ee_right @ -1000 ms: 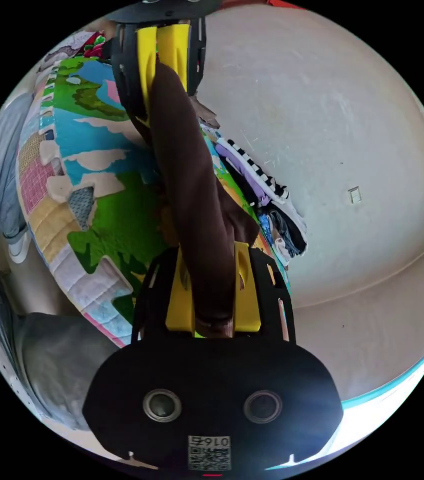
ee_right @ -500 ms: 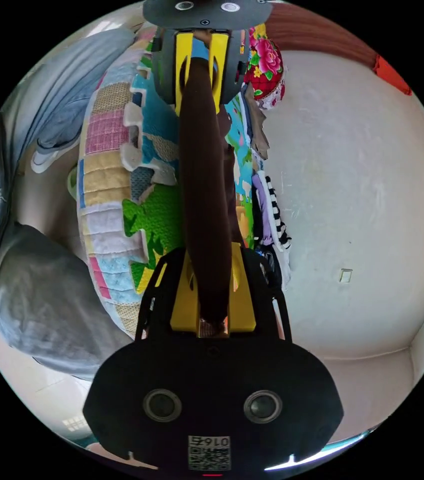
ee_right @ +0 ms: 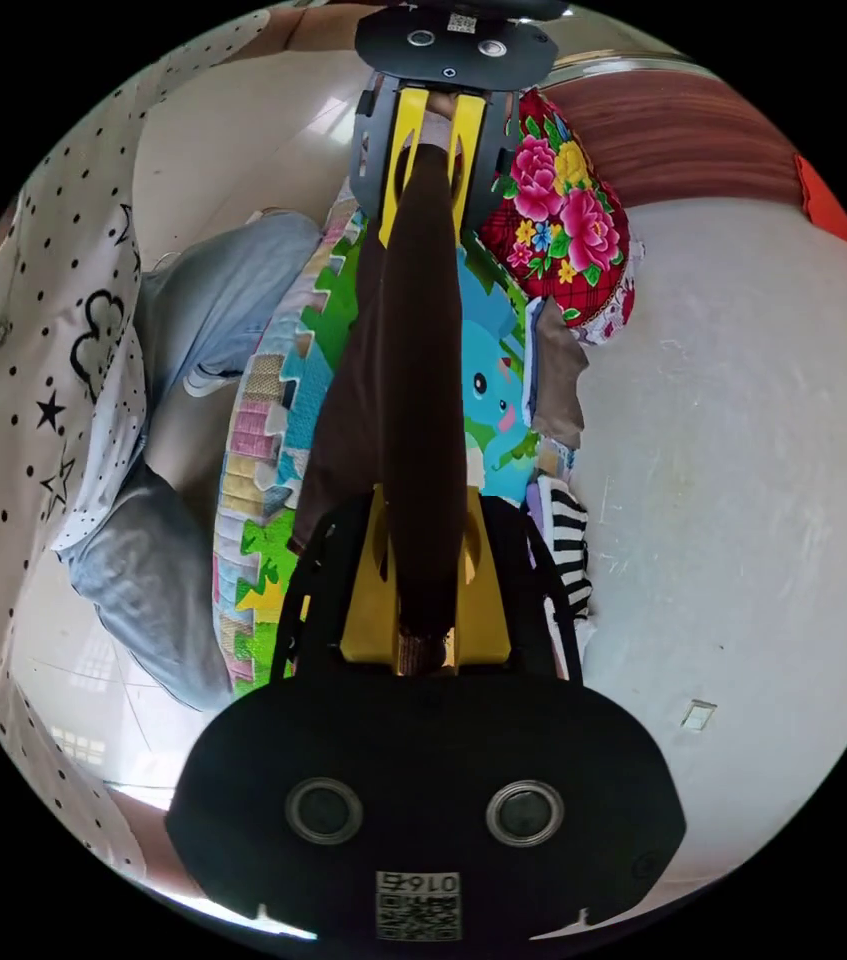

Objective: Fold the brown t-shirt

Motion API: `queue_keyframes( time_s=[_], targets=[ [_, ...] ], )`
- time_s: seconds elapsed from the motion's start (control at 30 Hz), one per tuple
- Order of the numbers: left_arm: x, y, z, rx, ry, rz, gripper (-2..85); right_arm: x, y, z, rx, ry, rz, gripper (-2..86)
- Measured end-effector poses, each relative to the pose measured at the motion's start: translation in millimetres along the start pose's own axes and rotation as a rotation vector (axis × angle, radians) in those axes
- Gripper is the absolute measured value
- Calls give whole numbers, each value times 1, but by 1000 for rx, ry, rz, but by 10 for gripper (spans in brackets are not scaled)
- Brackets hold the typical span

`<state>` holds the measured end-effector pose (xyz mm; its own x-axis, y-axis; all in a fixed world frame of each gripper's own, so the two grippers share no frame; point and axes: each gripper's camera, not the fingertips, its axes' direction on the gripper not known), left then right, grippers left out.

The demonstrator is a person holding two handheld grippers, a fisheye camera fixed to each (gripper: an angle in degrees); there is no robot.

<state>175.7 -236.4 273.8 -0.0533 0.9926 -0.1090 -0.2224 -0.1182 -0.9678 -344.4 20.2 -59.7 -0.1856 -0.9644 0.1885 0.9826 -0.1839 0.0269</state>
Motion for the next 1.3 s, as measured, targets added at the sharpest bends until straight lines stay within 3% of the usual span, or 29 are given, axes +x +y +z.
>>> queue_keyframes(
  time_s=[0.13,0.23,0.3,0.4,0.47,0.6,0.77,0.8,0.87,1.07,1.23,1.3],
  targets=[
    [-73,5,71,-61,60,-62,67,104,-51,47,8,-60,10,85],
    [-143,7,133,-106,-60,-125,66,189,-93,97,-35,-12,87,84],
    [-193,8,165,-99,-277,-171,65,242,-117,121,-63,89,171,84],
    [-218,11,219,-45,-568,-154,65,306,-154,157,-77,426,269,83],
    [-218,11,279,-52,-664,-103,66,332,-185,209,-106,675,262,83],
    [-180,-5,464,-128,-642,-67,67,338,-233,330,-243,877,155,83],
    [-67,-37,648,-214,-424,18,66,284,-270,479,-350,619,-25,82],
    [-41,-42,669,-206,-535,22,66,280,-271,488,-361,661,-21,82],
    [-16,-39,681,-159,-595,24,66,284,-270,499,-349,758,6,82],
    [25,-40,693,-166,-495,-28,75,323,-264,492,-319,578,107,84],
    [94,-28,724,-270,-636,62,92,314,-244,503,-346,623,56,86],
    [113,-6,721,-248,-632,-10,92,312,-226,498,-312,546,77,85]
  ],
)
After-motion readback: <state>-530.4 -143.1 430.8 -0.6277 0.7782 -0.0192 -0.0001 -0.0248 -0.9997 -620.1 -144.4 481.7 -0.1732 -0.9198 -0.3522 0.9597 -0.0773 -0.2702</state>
